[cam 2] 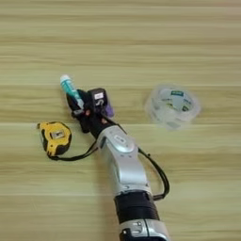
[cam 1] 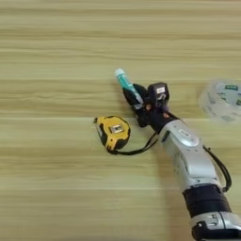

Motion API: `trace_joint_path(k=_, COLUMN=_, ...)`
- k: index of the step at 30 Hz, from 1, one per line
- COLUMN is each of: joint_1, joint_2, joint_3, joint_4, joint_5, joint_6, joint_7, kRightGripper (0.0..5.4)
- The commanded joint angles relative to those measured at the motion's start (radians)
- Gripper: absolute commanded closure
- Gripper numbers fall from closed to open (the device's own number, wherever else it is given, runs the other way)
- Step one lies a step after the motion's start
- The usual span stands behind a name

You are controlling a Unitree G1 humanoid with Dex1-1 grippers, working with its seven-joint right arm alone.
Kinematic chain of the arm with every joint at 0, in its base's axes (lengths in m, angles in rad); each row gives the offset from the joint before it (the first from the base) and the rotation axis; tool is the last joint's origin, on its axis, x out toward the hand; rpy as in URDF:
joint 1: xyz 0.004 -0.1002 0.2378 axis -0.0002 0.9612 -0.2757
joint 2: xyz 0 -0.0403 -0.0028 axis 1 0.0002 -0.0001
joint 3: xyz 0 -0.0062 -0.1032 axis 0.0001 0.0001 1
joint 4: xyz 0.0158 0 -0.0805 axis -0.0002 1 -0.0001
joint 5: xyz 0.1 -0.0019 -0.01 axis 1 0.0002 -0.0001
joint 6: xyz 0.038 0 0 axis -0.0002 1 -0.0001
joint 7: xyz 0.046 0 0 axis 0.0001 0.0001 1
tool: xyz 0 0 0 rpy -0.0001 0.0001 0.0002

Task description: Move the objects on the table

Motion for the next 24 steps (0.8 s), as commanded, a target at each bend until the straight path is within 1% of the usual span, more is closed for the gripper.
trace_joint_path(k=1, joint_1=-0.085, joint_2=-0.001, joint_3=-0.005, joint_4=0.012, joint_5=0.012, joint_6=-0.004, joint_7=0.013, kRightGripper=3.80)
trace_joint_path(k=9, joint_1=-0.103, joint_2=0.012, joint_3=-0.005, joint_4=0.074, joint_5=0.014, joint_6=0.000, joint_7=0.034, kRightGripper=3.80)
trace_joint_path(k=16, joint_1=-0.109, joint_2=0.013, joint_3=-0.003, joint_4=0.098, joint_5=0.006, joint_6=-0.008, joint_7=0.043, kRightGripper=3.80)
trace_joint_path(k=19, joint_1=-0.111, joint_2=0.009, joint_3=0.000, joint_4=0.110, joint_5=-0.008, joint_6=-0.014, joint_7=0.035, kRightGripper=3.80)
trace_joint_path(k=24, joint_1=-0.120, joint_2=-0.011, joint_3=0.009, joint_4=0.151, joint_5=-0.074, joint_6=-0.056, joint_7=-0.007, kRightGripper=3.80)
